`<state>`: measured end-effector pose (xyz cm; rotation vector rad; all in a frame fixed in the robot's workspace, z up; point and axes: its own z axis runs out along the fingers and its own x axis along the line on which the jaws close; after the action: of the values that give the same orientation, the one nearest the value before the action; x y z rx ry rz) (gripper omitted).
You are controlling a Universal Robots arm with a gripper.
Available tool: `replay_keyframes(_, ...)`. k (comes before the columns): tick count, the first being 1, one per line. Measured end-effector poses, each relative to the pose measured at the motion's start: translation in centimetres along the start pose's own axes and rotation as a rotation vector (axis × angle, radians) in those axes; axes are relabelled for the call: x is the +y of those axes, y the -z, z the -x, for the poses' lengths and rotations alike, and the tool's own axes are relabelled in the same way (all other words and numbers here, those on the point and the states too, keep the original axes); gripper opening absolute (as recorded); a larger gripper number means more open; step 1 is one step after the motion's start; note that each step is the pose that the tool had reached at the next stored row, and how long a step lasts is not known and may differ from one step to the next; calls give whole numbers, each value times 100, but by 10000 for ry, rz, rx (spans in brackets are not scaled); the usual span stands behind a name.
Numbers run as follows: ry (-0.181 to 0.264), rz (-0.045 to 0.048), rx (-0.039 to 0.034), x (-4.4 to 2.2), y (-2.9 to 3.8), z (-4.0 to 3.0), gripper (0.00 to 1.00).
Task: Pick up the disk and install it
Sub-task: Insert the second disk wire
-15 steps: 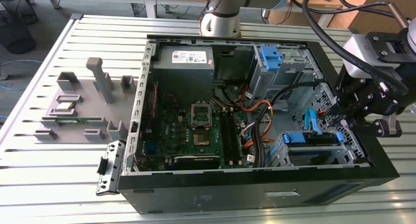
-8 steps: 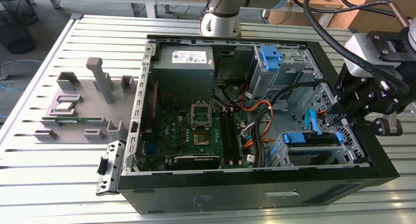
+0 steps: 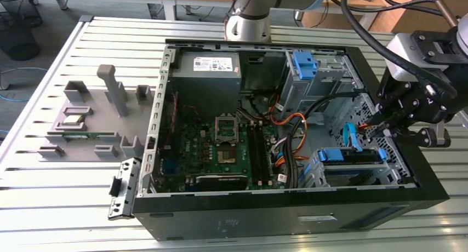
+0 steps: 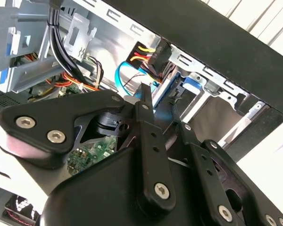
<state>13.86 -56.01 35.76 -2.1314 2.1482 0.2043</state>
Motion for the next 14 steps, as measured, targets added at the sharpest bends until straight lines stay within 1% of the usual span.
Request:
replay_keyframes(8,-1,0,-1,-58,-8,51,29)
replay_keyframes(14,-1,0,-3,-126,-11,78,29)
